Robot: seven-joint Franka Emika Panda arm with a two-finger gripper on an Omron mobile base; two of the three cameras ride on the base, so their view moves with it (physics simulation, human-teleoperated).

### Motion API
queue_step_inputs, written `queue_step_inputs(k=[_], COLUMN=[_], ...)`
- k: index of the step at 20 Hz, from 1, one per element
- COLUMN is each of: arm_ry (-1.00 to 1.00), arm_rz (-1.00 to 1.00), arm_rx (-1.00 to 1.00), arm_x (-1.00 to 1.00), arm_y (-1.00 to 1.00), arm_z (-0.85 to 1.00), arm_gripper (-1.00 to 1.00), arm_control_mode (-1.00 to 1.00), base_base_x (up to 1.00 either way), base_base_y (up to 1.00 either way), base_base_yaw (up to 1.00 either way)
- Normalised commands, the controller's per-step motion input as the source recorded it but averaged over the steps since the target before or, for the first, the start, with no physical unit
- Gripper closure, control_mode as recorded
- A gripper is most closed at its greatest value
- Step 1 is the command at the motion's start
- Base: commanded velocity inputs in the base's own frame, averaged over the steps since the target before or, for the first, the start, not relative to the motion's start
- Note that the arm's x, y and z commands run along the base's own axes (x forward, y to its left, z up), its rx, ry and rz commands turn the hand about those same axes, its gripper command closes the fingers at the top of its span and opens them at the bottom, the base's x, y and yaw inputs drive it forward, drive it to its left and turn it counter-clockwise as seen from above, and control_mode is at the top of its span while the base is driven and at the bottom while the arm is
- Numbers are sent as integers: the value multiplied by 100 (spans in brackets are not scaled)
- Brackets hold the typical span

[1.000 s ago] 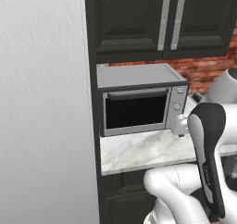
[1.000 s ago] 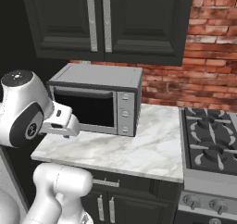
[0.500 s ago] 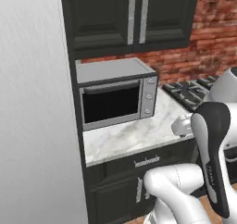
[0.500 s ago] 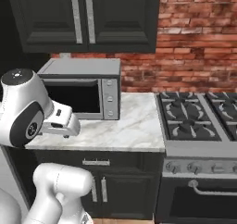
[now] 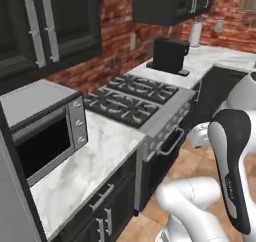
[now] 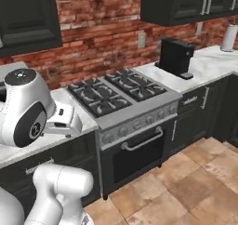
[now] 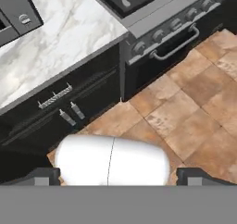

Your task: Navigate to the microwave.

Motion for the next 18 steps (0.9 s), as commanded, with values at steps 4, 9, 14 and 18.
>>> queue_step_inputs(k=[4, 9, 14, 18], arm_ry=[0, 0, 0, 0], arm_rz=[0, 0, 0, 0], arm_rx=[0, 0, 0, 0], arm_x=[0, 0, 0, 0], arm_y=[0, 0, 0, 0], arm_z=[0, 0, 0, 0], arm_gripper=[-100, -100, -100, -100], arm_control_mode=[100, 100, 100, 100], base_base_x=[-7, -1, 5, 36], base_base_y=[0, 0, 1, 3], base_base_yaw=[-100, -100, -83, -43])
